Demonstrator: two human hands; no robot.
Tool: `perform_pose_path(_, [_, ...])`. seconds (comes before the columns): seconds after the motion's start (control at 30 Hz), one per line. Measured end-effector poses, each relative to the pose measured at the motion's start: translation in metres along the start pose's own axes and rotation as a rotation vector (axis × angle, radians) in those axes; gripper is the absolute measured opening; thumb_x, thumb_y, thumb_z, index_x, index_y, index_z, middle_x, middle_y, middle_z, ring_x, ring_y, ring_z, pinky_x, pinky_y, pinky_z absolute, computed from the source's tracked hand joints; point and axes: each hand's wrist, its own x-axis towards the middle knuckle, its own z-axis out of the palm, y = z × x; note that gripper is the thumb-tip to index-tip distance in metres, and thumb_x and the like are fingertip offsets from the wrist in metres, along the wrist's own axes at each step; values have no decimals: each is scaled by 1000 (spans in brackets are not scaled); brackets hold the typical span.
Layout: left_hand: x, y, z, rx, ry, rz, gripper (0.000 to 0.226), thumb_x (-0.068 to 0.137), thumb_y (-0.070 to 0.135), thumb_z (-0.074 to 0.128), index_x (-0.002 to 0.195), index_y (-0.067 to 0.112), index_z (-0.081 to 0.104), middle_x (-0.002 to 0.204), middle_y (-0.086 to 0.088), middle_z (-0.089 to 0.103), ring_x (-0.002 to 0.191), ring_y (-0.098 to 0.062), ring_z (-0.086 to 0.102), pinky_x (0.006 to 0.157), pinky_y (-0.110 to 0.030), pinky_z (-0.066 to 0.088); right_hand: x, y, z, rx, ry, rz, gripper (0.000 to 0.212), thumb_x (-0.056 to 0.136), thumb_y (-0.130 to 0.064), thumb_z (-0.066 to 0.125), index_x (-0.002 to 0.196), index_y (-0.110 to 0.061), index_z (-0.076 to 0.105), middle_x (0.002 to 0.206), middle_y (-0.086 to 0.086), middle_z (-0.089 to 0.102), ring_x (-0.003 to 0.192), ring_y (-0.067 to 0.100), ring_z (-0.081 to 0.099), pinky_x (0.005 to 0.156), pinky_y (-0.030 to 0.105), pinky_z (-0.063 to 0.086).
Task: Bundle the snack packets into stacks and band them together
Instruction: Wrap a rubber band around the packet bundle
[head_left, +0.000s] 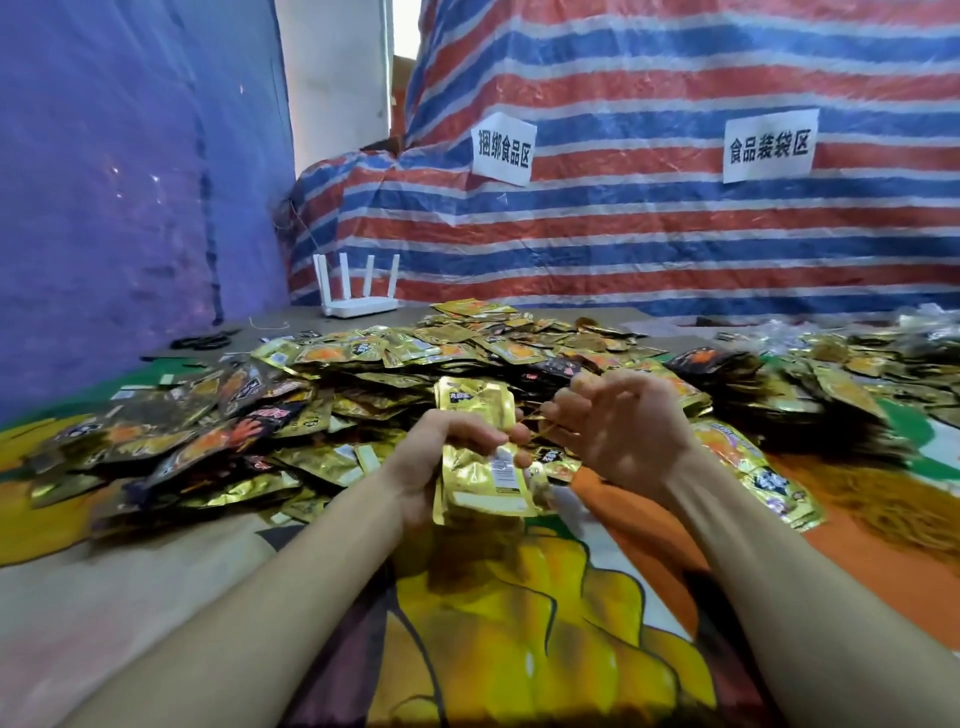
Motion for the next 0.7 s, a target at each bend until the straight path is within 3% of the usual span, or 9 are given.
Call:
perform_pose_path(0.1, [-1, 0, 0, -81, -30, 30, 24, 73, 3, 53, 95, 1, 63, 85, -15, 61, 81, -28, 63, 77, -41, 53, -2, 0, 4, 116, -41, -66, 37, 87, -5, 44, 95, -5, 80, 62, -2, 46, 60, 16, 54, 74, 33, 57])
perform_pose_path(0.17, [-1, -1, -2, -106, -44, 41, 20, 74, 4, 53, 88, 1, 66, 86, -16, 65, 86, -28, 67, 84, -42, 53, 0, 0, 7, 117, -45, -104, 38, 87, -4, 51, 110, -11, 79, 68, -4, 50, 54, 9, 50, 67, 28, 57])
perform_pose_path(0.23, [0, -1, -3, -95, -34, 49, 18, 73, 5, 54, 85, 2, 68, 85, -16, 66, 85, -27, 69, 82, -42, 55, 2, 4, 10, 28, -1, -127, 39, 85, -5, 59, 115, -20, 78, 83, -3, 64, 53, 6, 50, 57, 22, 55])
perform_pose_path(0.33, [3, -2, -3, -42, 2, 32, 17, 70, 3, 58, 81, 2, 71, 82, -15, 64, 73, -27, 69, 68, -38, 60, 3, 11, 13, -113, 44, -97, 48, 84, -3, 66, 123, -30, 73, 116, 8, 75, 66, 14, 66, 52, 21, 56])
perform_pose_path(0.47, [5, -5, 0, 62, 103, 2, 21, 69, 3, 58, 77, 5, 78, 81, -16, 73, 70, -31, 73, 68, -44, 62, 2, 14, 14, -314, 97, -104, 59, 82, -6, 73, 136, -27, 62, 122, 13, 73, 95, 29, 75, 61, 33, 60])
perform_pose_path(0.57, [9, -8, 5, 61, 254, 60, 27, 79, -1, 57, 99, 0, 76, 100, -21, 75, 94, -39, 73, 79, -51, 60, 2, 16, 14, -394, 181, -130, 69, 70, -5, 82, 135, -19, 64, 120, 16, 72, 99, 34, 75, 63, 42, 62])
perform_pose_path(0.67, [13, -7, 4, 57, 515, 255, 23, 79, -7, 65, 101, -4, 69, 87, -18, 76, 83, -34, 75, 78, -53, 61, 1, 20, 19, -460, 209, -132, 73, 68, -7, 86, 136, -18, 63, 123, 17, 69, 99, 28, 75, 62, 43, 63])
perform_pose_path(0.7, [14, -6, 2, 59, 579, 311, 25, 78, -5, 68, 103, -3, 68, 91, -20, 76, 87, -37, 74, 81, -57, 60, 1, 21, 21, -478, 204, -118, 77, 64, -10, 88, 137, -19, 63, 126, 16, 67, 99, 26, 75, 62, 43, 63])
